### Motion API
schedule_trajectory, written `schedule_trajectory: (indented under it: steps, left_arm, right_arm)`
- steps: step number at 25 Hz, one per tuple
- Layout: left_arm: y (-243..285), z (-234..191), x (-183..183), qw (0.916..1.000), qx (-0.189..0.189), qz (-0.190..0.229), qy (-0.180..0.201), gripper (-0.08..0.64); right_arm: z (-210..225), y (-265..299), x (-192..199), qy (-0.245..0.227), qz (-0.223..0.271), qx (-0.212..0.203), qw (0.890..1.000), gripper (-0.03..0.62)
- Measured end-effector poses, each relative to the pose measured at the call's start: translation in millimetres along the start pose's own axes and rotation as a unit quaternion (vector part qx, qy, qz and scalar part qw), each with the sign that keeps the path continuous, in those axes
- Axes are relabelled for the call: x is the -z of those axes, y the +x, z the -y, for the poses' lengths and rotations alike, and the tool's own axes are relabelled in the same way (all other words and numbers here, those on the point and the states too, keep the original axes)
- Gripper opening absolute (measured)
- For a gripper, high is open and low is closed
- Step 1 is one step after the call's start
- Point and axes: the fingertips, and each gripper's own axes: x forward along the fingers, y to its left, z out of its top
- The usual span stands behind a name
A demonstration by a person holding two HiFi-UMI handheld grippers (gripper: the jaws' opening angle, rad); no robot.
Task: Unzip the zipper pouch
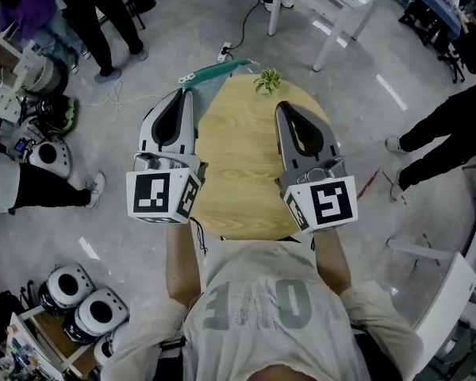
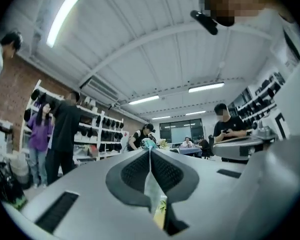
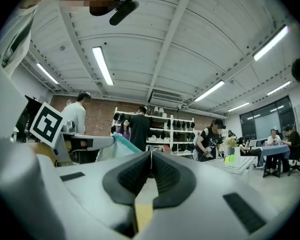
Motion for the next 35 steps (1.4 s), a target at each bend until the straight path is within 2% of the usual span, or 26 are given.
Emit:
schedule_trajectory:
  steps: [3,5,9,13,15,18,20,21,23,28,35]
  left_arm:
    - [-10,11,-14,0.9981,-0.006,0.015,0.060,0.031]
    - [-17,19,-20,0.9963,-0.008,0.026,0.082,0.031]
    - [-28,32,-20,0.9955,-0.009,0.026,0.091,0.031]
    - [-31,44,-14,0.9945,0.001,0.020,0.103,0.031]
    - [-31,50,-12,0.9934,0.007,0.018,0.113,0.031]
    - [-31,58,-11,0.9902,0.019,0.015,0.137,0.031]
    - [-30,65,-9,0.9846,0.033,0.005,0.171,0.031]
    - [-30,68,-7,0.9808,0.040,0.000,0.191,0.031]
    - [-29,75,-5,0.9750,0.051,-0.010,0.216,0.031]
    - [-33,87,-4,0.9697,0.058,-0.015,0.237,0.031]
    - [-38,85,-9,0.9687,0.050,-0.009,0.243,0.031]
  right_arm:
    - [-7,-1,-6,0.002,0.006,-0.008,1.000,0.031]
    - [-11,-4,-5,0.002,0.004,-0.011,1.000,0.031]
    - [-15,-12,1,0.011,-0.004,-0.016,1.000,0.031]
    - [-16,-18,-9,0.027,0.015,-0.027,0.999,0.031]
    - [-20,-15,-24,0.045,0.031,-0.050,0.997,0.031]
    - [-35,-3,-46,0.076,0.044,-0.109,0.990,0.044]
    - [-49,7,-55,0.076,0.040,-0.149,0.985,0.163]
    - [-56,11,-57,0.071,0.033,-0.163,0.983,0.166]
    - [-67,19,-57,0.063,0.019,-0.183,0.981,0.166]
    - [-80,31,-48,0.070,-0.009,-0.191,0.979,0.156]
    - [-80,27,-58,0.097,0.010,-0.181,0.979,0.059]
